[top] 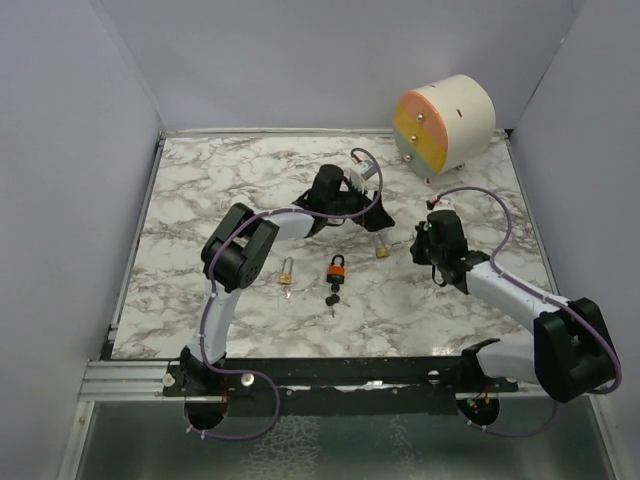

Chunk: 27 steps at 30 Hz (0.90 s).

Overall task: Lock with the key
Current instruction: Place the key at the center of the board.

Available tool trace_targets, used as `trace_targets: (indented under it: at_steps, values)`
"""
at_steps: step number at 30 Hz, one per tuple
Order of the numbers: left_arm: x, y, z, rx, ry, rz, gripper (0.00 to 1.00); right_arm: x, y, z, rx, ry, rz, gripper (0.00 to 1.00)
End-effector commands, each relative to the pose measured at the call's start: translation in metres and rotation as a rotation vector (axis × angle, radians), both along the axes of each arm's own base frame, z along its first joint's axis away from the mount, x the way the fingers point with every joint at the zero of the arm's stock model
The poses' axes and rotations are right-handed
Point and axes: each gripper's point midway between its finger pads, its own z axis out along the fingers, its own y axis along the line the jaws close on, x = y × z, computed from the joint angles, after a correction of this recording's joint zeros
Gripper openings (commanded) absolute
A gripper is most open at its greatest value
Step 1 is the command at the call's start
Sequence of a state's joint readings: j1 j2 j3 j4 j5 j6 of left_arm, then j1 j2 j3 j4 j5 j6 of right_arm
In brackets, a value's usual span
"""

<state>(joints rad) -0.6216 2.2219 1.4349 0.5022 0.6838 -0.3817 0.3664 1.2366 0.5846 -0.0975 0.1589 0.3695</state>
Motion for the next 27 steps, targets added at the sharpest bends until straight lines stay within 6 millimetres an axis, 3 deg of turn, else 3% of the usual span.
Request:
trace_targets:
  at_steps: [1,2,7,15,19,20,24,27]
  values:
    - [0.013,0.025,0.051,0.016,-0.128,0.104,0.99,0.016,0.010,0.007,0.015,-0.021,0.023,0.01]
    - [0.014,0.030,0.062,0.013,-0.149,0.120,0.99,0.017,0.011,0.005,0.015,-0.015,0.026,0.01]
    - [0.005,0.058,0.076,0.039,-0.178,0.186,0.99,0.026,0.023,-0.001,0.037,0.002,0.060,0.01]
    - [-0.005,0.096,0.085,0.058,-0.183,0.277,0.99,0.037,0.028,-0.017,0.029,0.028,0.068,0.01]
    - [-0.010,0.108,0.085,0.072,-0.201,0.294,0.99,0.041,0.030,-0.026,0.023,0.045,0.068,0.01]
    - [-0.012,0.112,0.096,0.060,-0.219,0.302,0.99,0.042,0.031,-0.028,0.024,0.048,0.070,0.01]
    - [-0.014,0.121,0.102,0.056,-0.229,0.320,0.99,0.044,0.035,-0.033,0.025,0.058,0.076,0.01]
    - [-0.014,0.125,0.102,0.058,-0.230,0.331,0.99,0.044,0.037,-0.036,0.020,0.066,0.075,0.13]
